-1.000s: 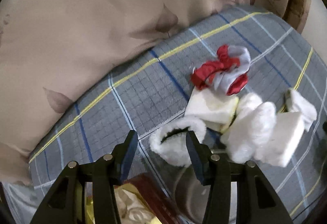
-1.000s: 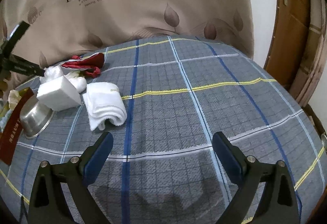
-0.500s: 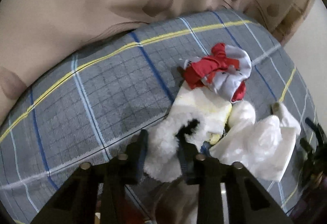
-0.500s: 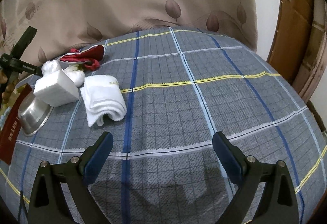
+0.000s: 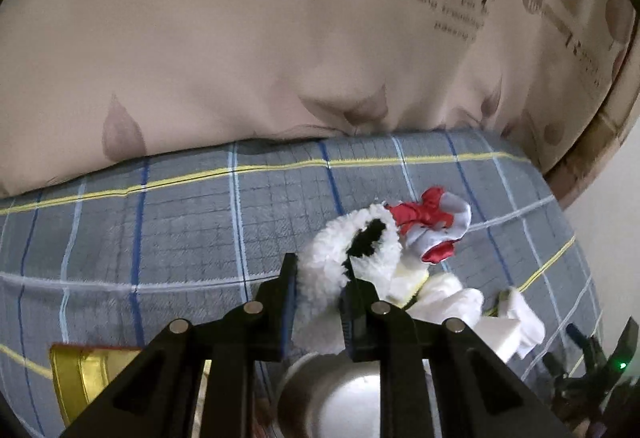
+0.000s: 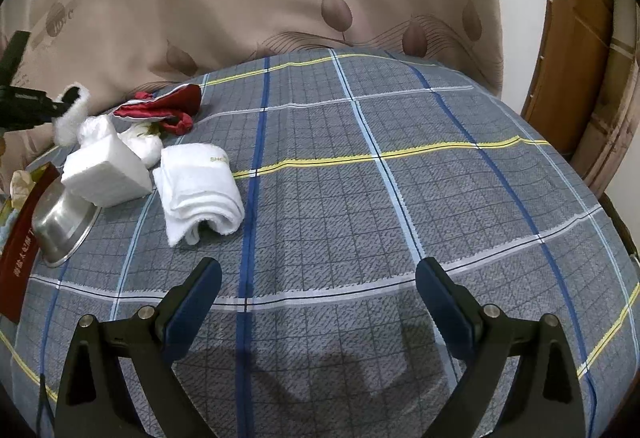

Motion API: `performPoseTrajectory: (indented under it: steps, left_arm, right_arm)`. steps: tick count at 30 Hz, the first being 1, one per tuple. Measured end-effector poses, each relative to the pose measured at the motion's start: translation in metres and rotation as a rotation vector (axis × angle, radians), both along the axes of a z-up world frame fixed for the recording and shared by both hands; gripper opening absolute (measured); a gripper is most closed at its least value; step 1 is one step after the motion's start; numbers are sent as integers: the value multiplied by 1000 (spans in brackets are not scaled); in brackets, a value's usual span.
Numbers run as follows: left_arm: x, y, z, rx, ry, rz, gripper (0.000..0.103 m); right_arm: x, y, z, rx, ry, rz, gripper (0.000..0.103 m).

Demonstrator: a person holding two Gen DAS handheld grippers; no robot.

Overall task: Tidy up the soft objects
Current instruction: 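Lift the white fluffy sock with the left gripper and carry it over the tin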

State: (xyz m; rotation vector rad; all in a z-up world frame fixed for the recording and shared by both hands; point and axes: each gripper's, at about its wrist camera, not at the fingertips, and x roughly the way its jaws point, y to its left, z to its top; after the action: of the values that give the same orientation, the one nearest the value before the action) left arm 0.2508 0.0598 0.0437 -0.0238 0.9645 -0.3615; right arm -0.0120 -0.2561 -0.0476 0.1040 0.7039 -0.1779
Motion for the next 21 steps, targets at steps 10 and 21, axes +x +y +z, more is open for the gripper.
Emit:
performPoseTrajectory:
  steps: [10, 21]
  left_arm:
    - [-37, 23, 15, -35, 18, 67, 19]
    - [-103, 74, 31, -82, -40, 242, 19]
  right_arm:
    - [0, 0, 0, 0, 1, 0, 99]
    - [-14, -6, 8, 10, -75, -19, 99]
